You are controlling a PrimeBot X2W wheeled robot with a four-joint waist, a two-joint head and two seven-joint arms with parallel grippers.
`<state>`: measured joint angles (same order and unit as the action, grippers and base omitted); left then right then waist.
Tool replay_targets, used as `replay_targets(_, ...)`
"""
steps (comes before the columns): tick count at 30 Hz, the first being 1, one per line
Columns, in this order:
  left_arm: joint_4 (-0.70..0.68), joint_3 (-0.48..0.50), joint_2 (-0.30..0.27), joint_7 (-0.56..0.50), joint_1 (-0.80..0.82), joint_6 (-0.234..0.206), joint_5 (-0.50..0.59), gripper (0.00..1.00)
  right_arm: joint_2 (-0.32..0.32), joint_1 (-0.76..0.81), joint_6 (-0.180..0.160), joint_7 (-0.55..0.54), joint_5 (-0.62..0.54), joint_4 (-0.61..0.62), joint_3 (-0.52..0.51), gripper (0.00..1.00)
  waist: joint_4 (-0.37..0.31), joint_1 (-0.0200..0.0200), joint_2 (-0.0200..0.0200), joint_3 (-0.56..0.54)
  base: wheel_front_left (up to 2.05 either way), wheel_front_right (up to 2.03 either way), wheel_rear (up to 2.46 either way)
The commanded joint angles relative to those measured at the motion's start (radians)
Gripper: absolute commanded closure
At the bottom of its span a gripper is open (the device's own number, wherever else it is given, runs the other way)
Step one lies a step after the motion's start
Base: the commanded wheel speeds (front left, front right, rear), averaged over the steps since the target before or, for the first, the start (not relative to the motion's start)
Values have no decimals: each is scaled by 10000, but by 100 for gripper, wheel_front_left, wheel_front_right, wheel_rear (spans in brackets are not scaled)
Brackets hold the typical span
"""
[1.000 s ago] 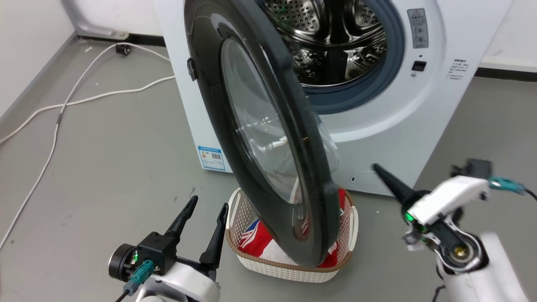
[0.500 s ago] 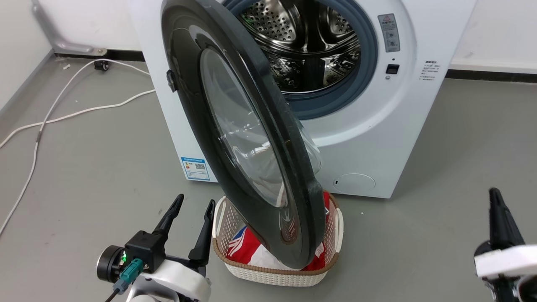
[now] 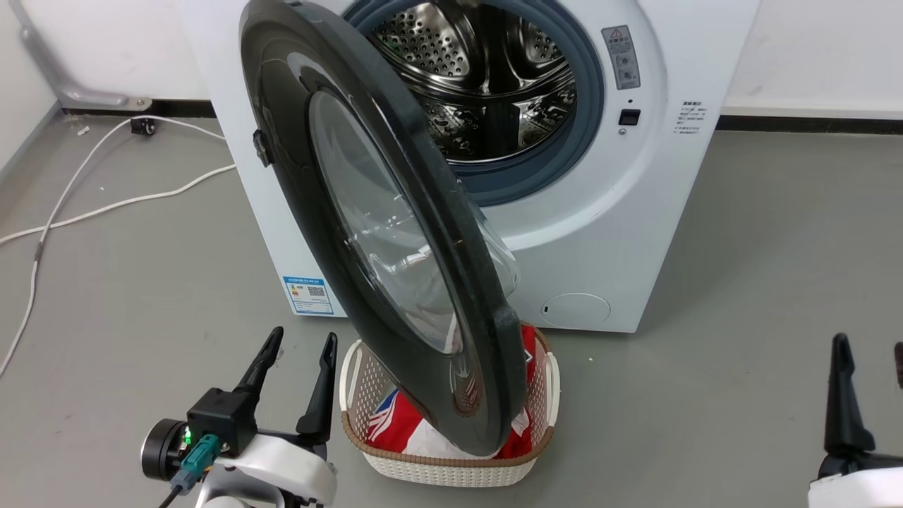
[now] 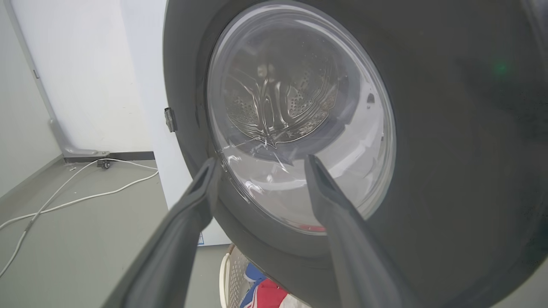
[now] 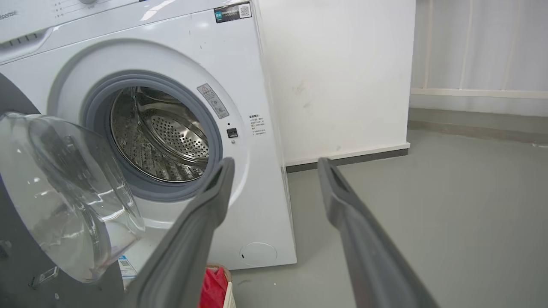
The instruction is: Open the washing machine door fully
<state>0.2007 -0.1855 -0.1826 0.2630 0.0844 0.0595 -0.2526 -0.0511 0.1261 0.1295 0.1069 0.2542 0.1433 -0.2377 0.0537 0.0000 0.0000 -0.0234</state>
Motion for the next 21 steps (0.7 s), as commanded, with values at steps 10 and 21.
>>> replay_targets(10, -52, 31, -186, -183, -351, -248, -58, 0, 13, 1185, 11, -551, -1575, 826, 807, 0, -317, 0, 0, -130, 0, 0, 0)
replay_targets(21, -241, 51, -282, -373, -567, -531, -78, 0, 13, 1120, 11, -485, -1334, 461, 1232, 0, -405, 0, 0, -179, 0, 0, 0)
